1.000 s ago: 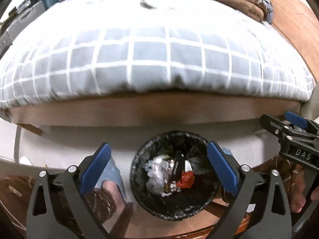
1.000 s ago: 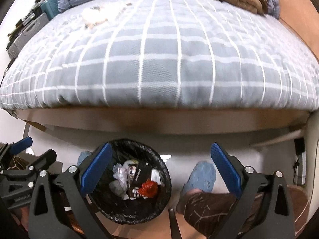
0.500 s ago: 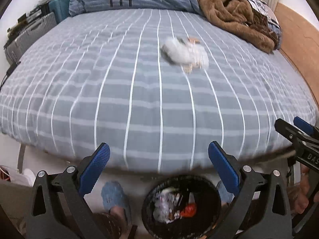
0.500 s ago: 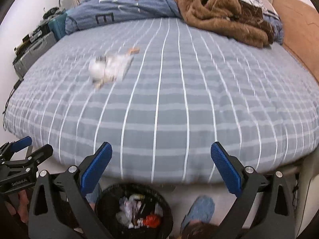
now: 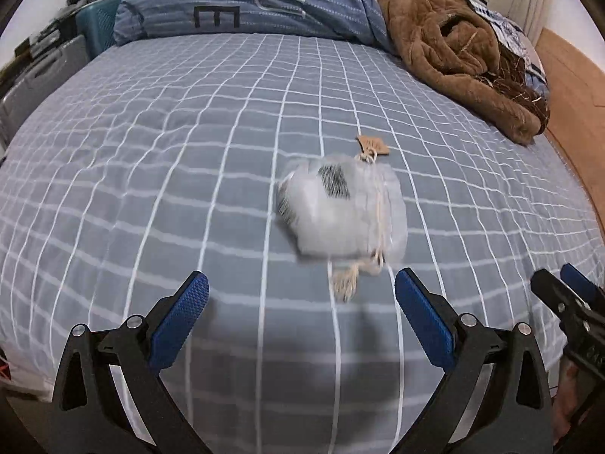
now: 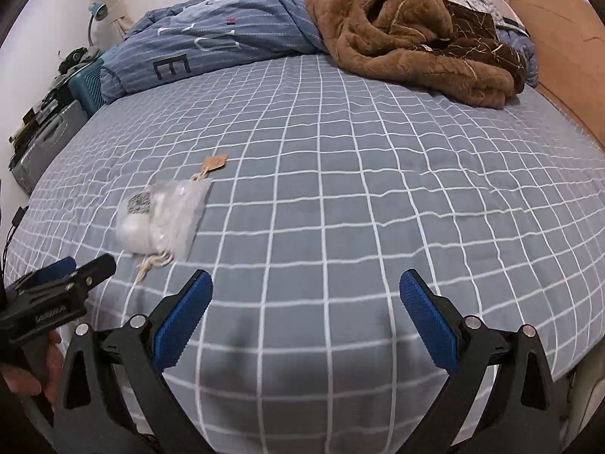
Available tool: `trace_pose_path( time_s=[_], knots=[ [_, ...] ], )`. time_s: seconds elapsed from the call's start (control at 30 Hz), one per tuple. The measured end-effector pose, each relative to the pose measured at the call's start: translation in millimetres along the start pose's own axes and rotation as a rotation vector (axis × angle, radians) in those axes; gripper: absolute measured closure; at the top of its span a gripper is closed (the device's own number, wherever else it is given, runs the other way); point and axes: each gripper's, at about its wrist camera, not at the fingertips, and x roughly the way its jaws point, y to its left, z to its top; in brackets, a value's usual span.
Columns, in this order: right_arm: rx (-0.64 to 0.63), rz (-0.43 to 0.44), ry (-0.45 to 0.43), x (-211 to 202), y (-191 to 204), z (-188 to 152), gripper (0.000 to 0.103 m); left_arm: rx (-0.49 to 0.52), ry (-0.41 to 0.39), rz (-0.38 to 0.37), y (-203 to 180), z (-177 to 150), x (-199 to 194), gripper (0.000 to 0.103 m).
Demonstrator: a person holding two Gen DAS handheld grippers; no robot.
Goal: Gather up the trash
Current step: 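Move the left tool back over the white mesh pouch on the bed, then close the left tool on the white mesh pouch, then lift the white pouch with the left tool and carry it over the bin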
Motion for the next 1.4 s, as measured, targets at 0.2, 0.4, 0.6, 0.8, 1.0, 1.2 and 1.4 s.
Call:
trace_pose_path(
  time_s=[0.2,0.4,0.6,0.8,1.0,1.2,1.4],
  knots=[
    [-0.014,0.009,0.021,25,-1,9,0.008,0.022,0.033,-0.003,-9,28,35,0.007],
    [-0.032,-0.011,0.029,43,-5,15,0.008,0.033,0.06,0.027,-12,38,62,0.01],
    [-0.028,-0.022,0.028,47,-10,15,0.008,0.025,0.066,0.014,-14,41,70,0.022],
    [-0.026,-0.025,0.022,44,-10,14,0.008,0.038,0.095,-0.036,-21,34,74,0.059],
    [-0.034,-0.029,0.036,48,-6,13,0.008,0.02,0.101,-0.069,-18,32,73,0.069],
    [-0.054,-0.042,0.025,43,-1,16,0.008,0.02,0.091,-0.086,-20,30,62,0.07],
    [-0.045,-0.045,0.011,34,-2,17,0.008,0.037,0.059,-0.086,-20,28,42,0.071]
  ],
)
